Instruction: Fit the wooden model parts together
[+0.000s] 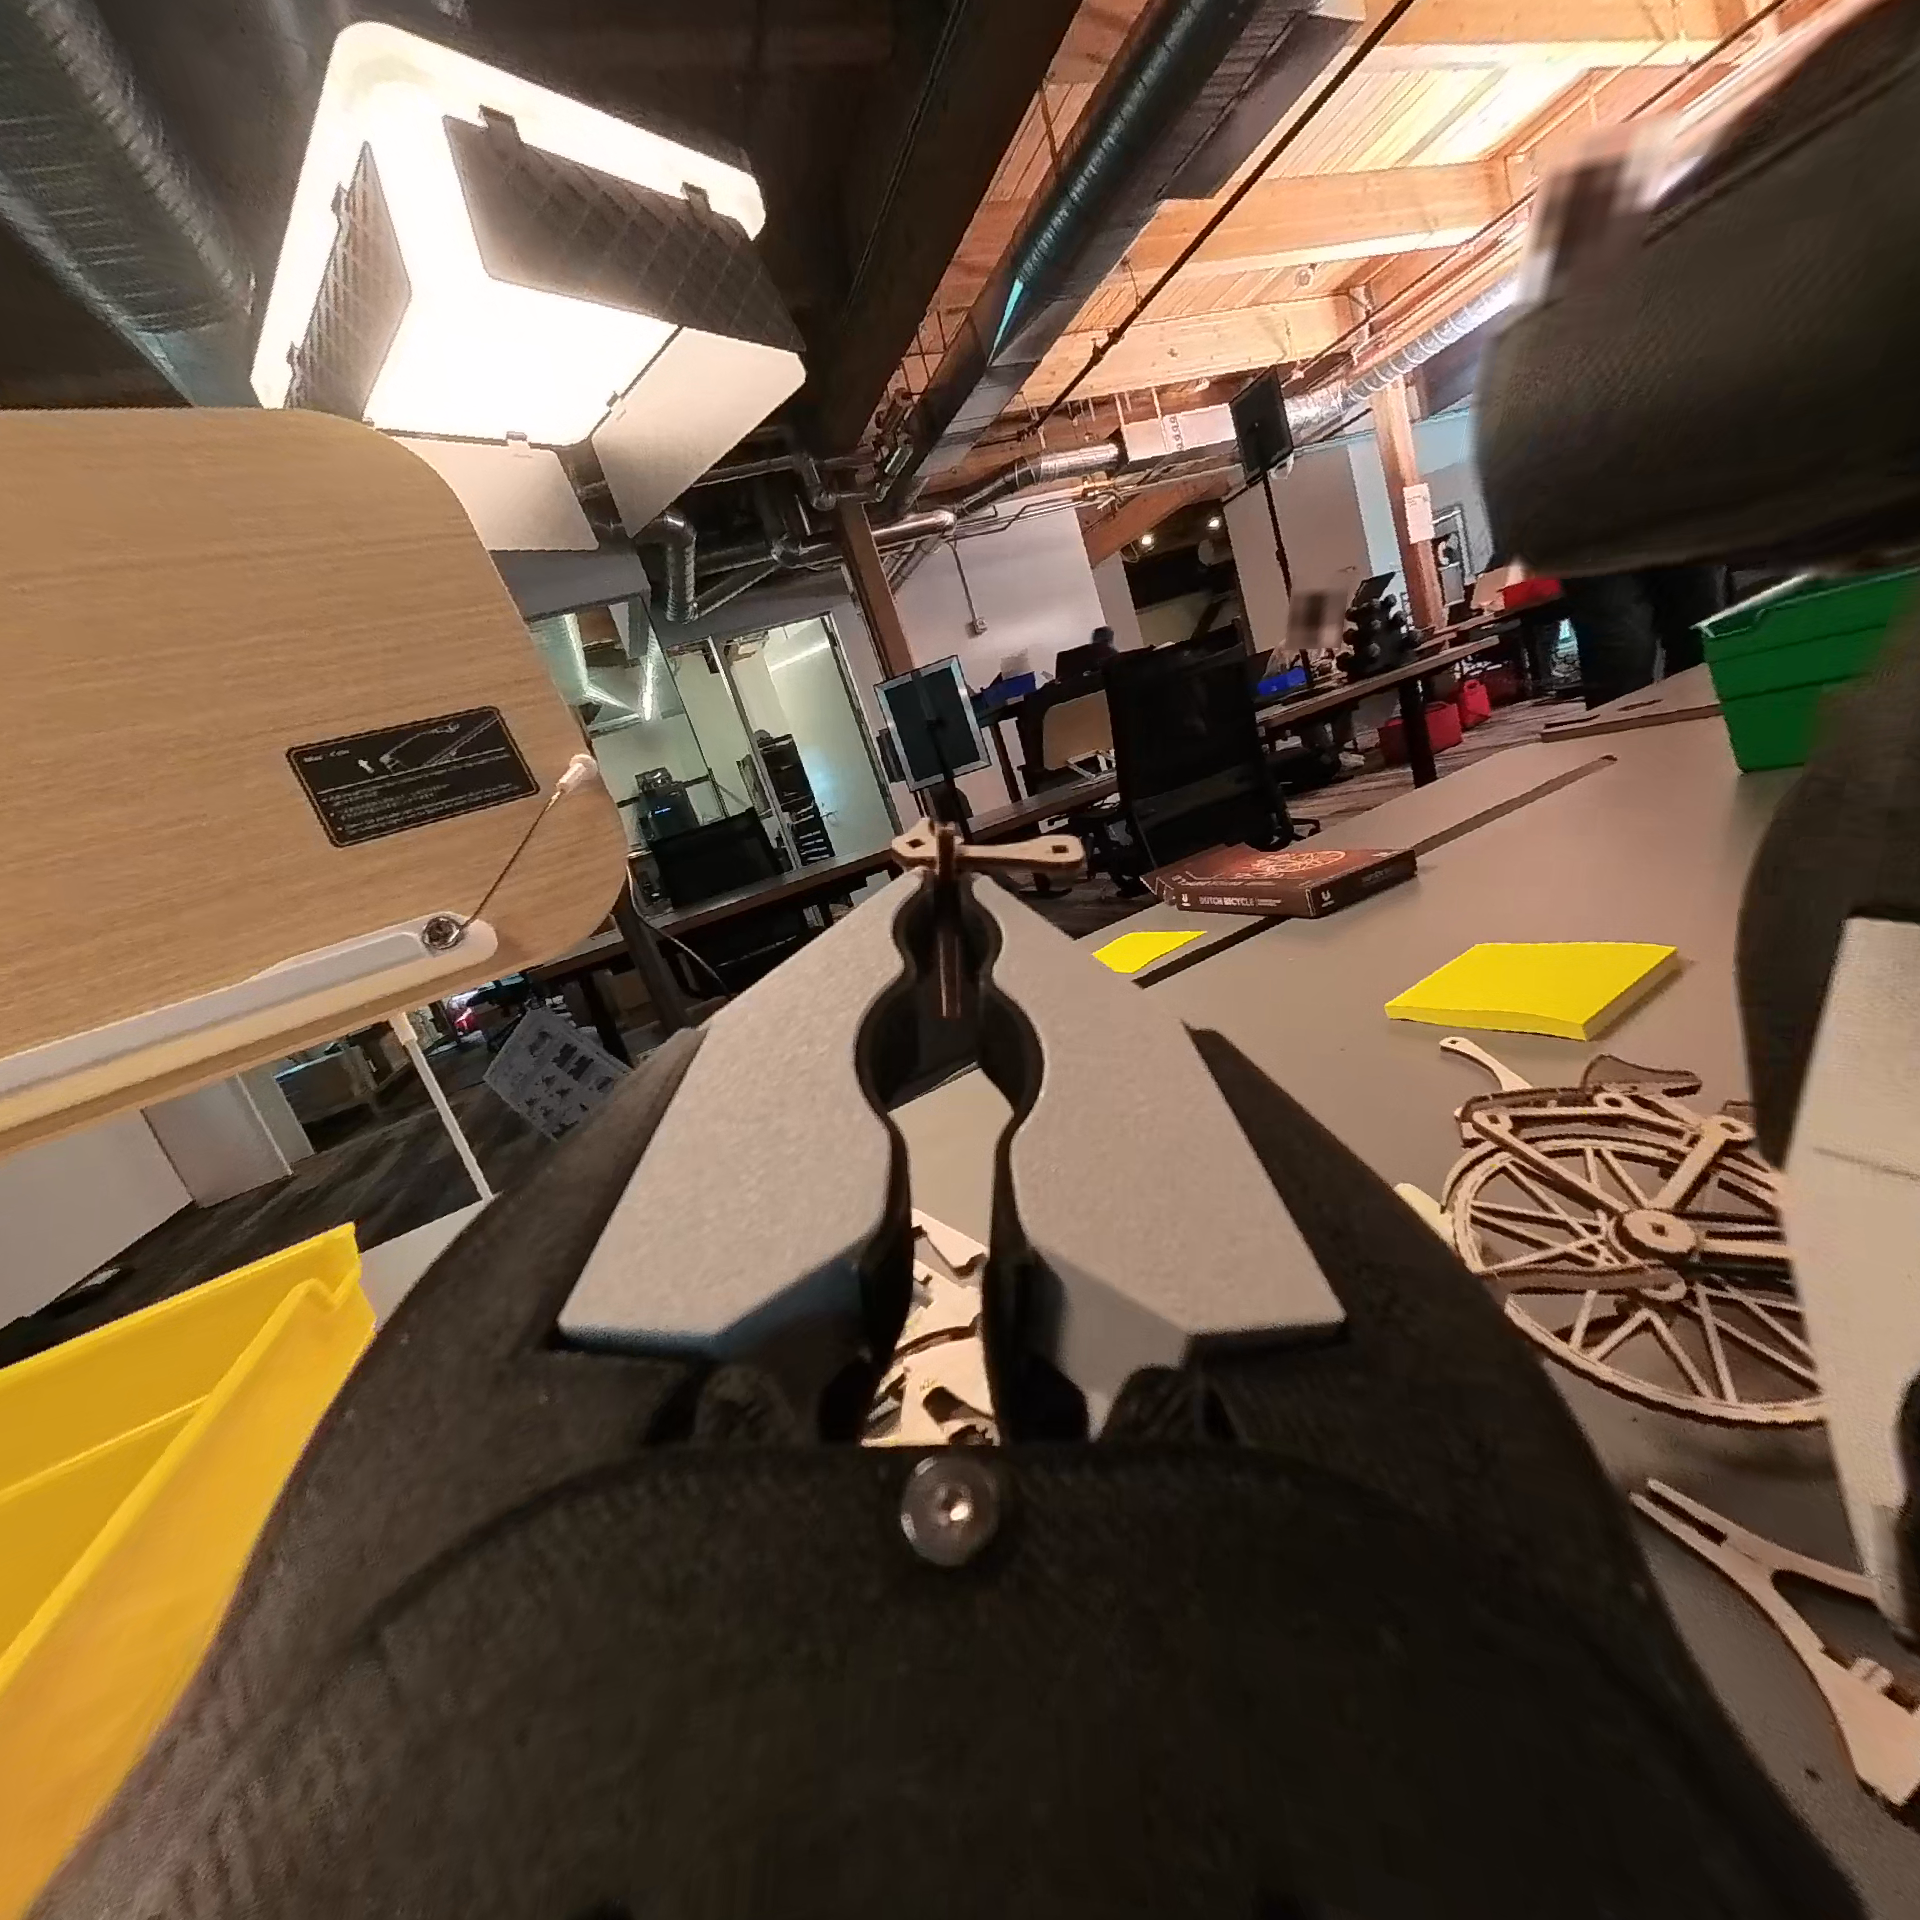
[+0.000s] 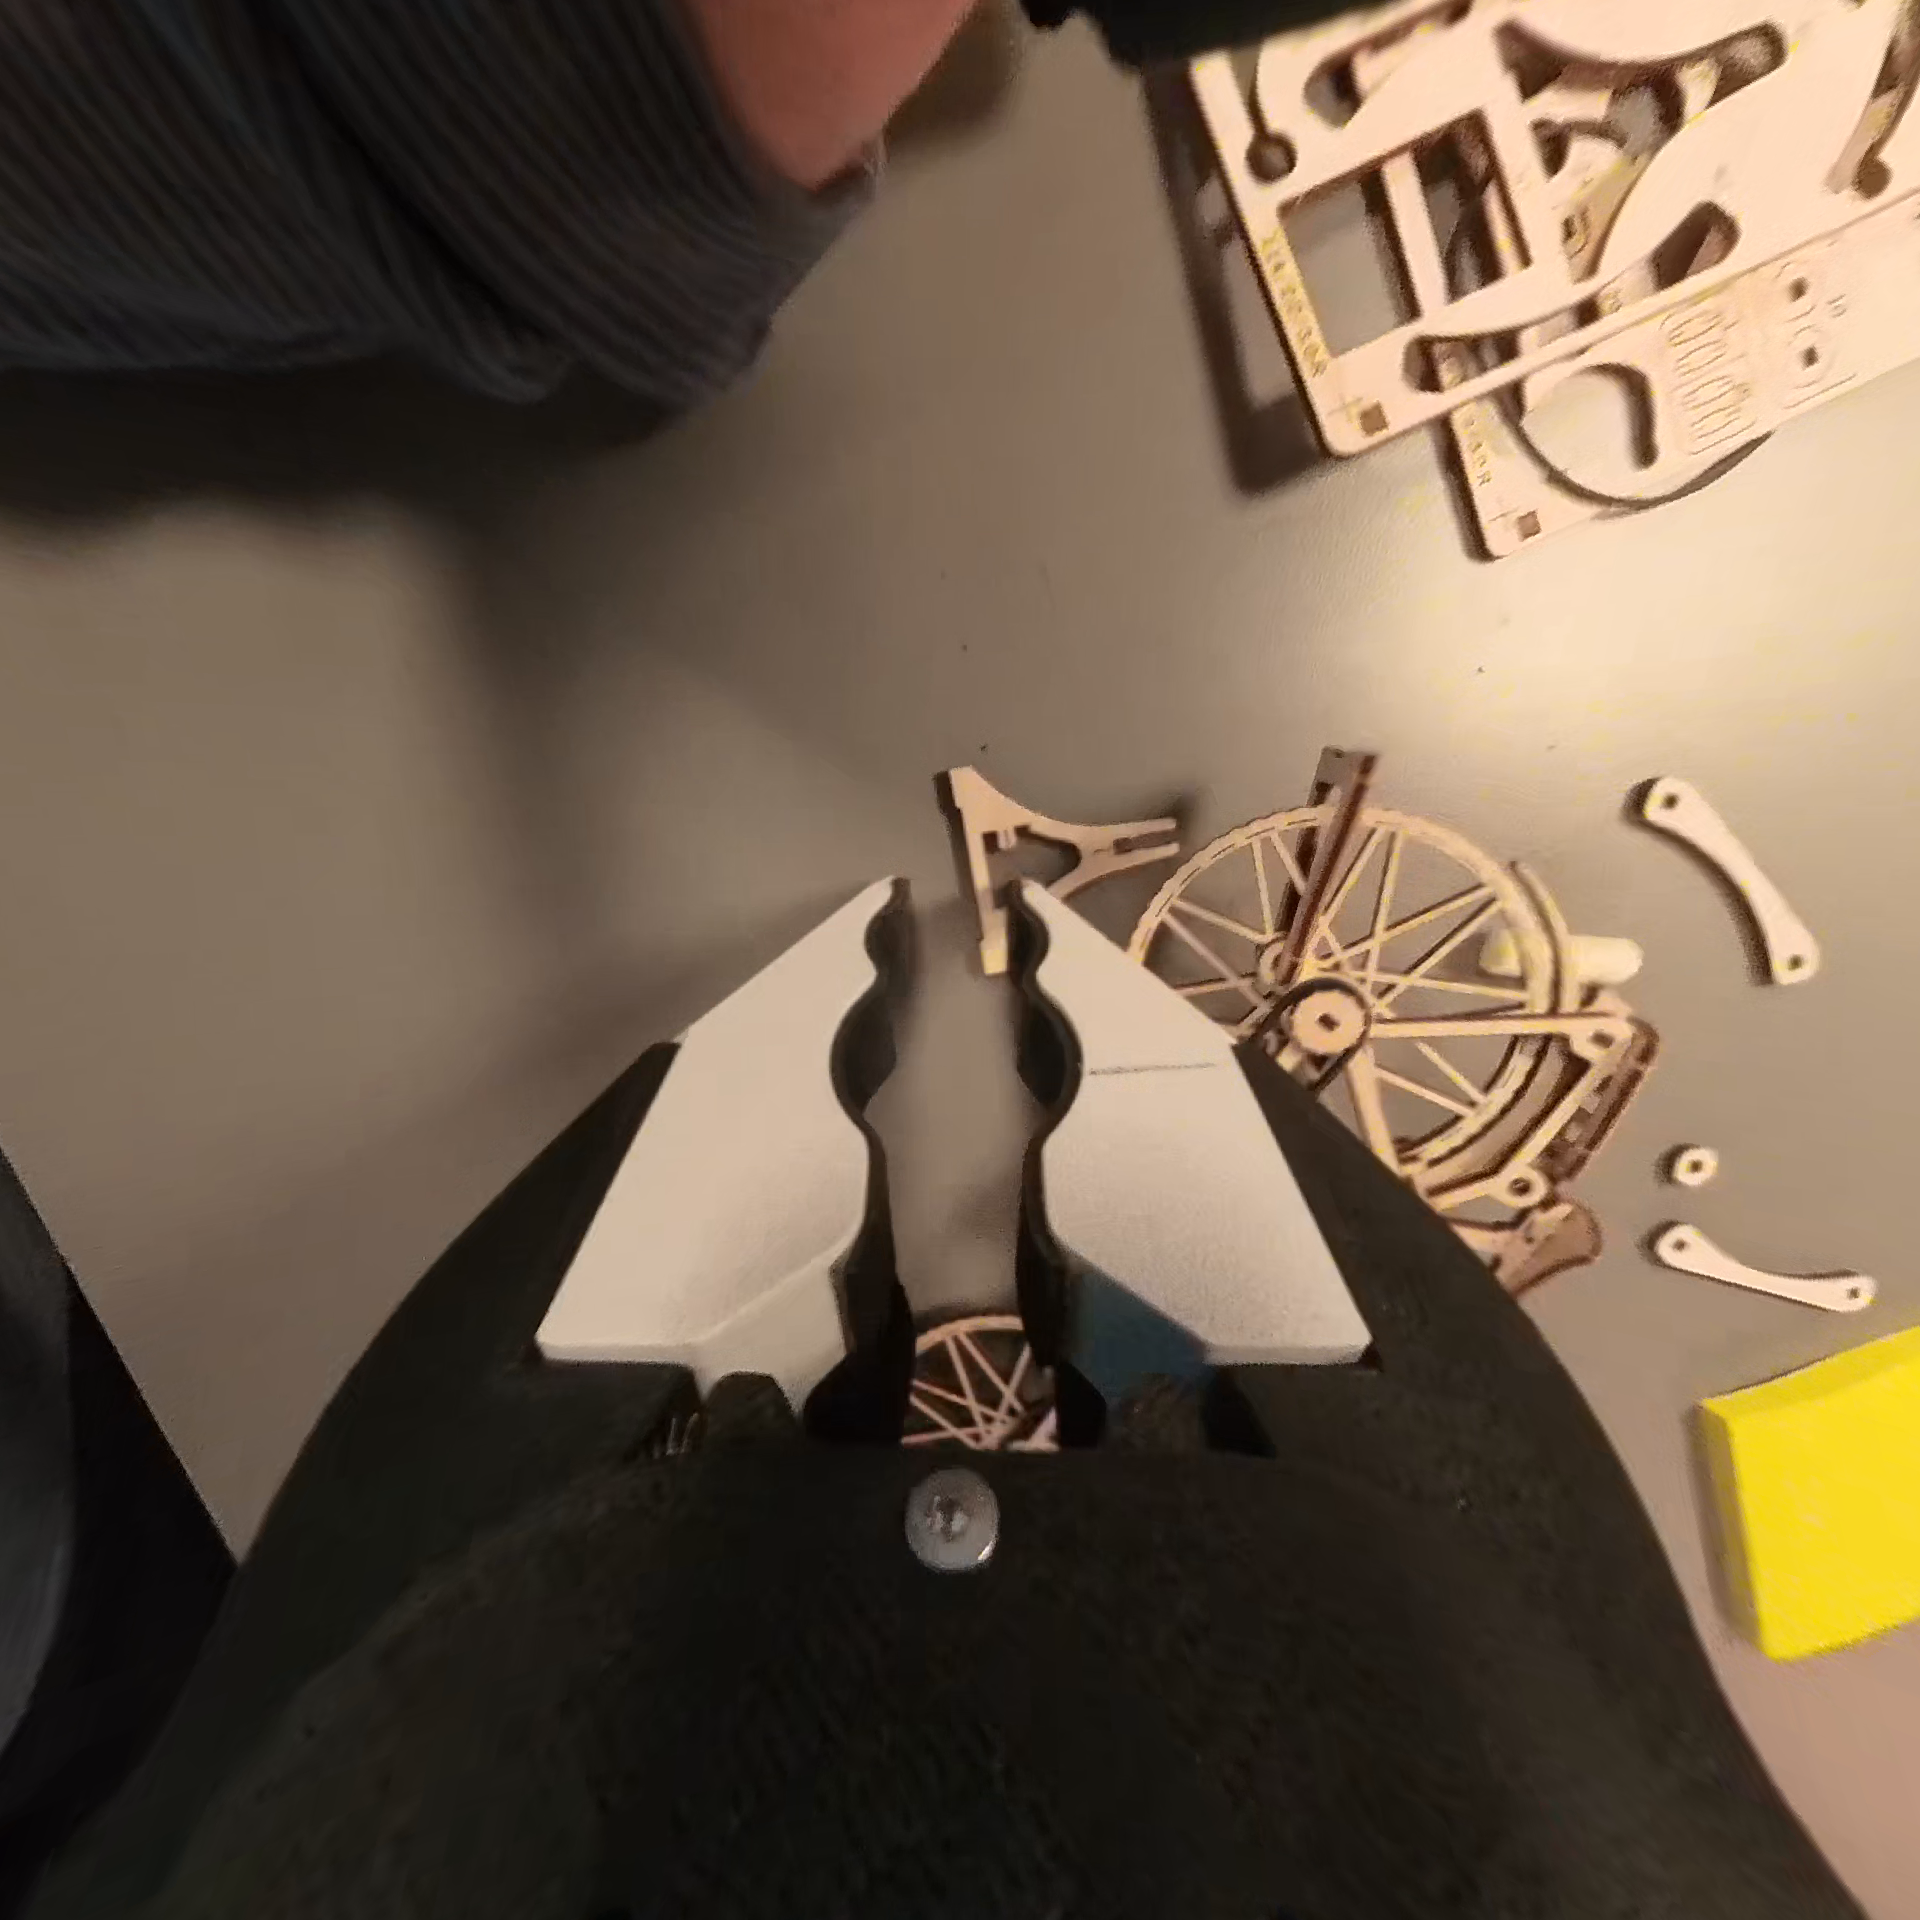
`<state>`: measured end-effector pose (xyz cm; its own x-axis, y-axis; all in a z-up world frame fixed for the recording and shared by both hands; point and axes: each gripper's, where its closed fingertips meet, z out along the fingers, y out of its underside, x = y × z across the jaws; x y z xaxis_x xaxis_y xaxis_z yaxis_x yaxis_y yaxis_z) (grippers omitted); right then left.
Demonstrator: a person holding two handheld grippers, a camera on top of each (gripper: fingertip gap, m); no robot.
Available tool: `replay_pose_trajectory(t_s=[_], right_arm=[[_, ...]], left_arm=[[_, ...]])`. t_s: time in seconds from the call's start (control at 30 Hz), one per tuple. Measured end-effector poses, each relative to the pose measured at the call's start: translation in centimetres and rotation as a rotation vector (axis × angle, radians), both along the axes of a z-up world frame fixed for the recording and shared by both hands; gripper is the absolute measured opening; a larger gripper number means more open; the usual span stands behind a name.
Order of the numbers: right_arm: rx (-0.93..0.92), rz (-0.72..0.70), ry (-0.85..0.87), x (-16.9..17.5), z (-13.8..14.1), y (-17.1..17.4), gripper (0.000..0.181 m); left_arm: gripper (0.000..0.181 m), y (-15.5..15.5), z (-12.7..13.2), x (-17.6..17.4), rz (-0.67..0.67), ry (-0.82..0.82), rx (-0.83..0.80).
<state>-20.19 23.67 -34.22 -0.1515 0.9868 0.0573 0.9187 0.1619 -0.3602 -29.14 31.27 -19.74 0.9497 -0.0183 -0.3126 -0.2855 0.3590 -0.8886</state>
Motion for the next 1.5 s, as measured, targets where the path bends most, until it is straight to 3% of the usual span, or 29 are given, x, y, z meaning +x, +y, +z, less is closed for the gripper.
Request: replay_pose_trajectory(t_s=[0.2,0.37,0.43,0.57,0.67,0.97,1.13,1.3,1.5], right_arm=[[0.037,0.032,-0.049,0.0,-0.3,0.6,0.005],[0.095,0.095,0.143,-0.1,0.4,-1.2,0.005],[0.157,0.113,0.329,-0.5,2.5,-1.9,0.005],[0.374,0.14,0.796,0.4,9.9,-2.8,0.005],[0.566,0.173,1.023,2.0,14.3,-3.2,0.005],[0.934,0.187,1.078,6.0,17.1,-2.1,0.005],[0.955,0.23,0.934,9.6,16.1,-2.8,0.005],[0.573,0.172,0.636,17.2,9.5,-3.7,0.005],[0.306,0.021,0.383,25.5,3.4,-3.4,0.005]], left_arm=[[0.001,-0.1,0.0,0.1,-0.004,-0.002,0.0],[0.001,-0.2,0.1,0.5,-0.027,-0.02,-0.002],[0.001,-0.4,0.4,1.0,-0.04,-0.023,0.007],[0.001,-1.4,1.6,3.6,-0.128,-0.033,0.04],[0.001,-2.4,2.3,6.4,-0.22,-0.028,0.067],[0.001,-4.8,3.2,11.1,-0.338,0.059,0.12],[0.001,-5.8,3.4,12.8,-0.406,0.06,0.111],[0.001,-7.7,2.3,17.0,-0.492,0.127,0.062],[0.001,-9.0,1.2,23.7,-0.575,0.127,-0.053]])
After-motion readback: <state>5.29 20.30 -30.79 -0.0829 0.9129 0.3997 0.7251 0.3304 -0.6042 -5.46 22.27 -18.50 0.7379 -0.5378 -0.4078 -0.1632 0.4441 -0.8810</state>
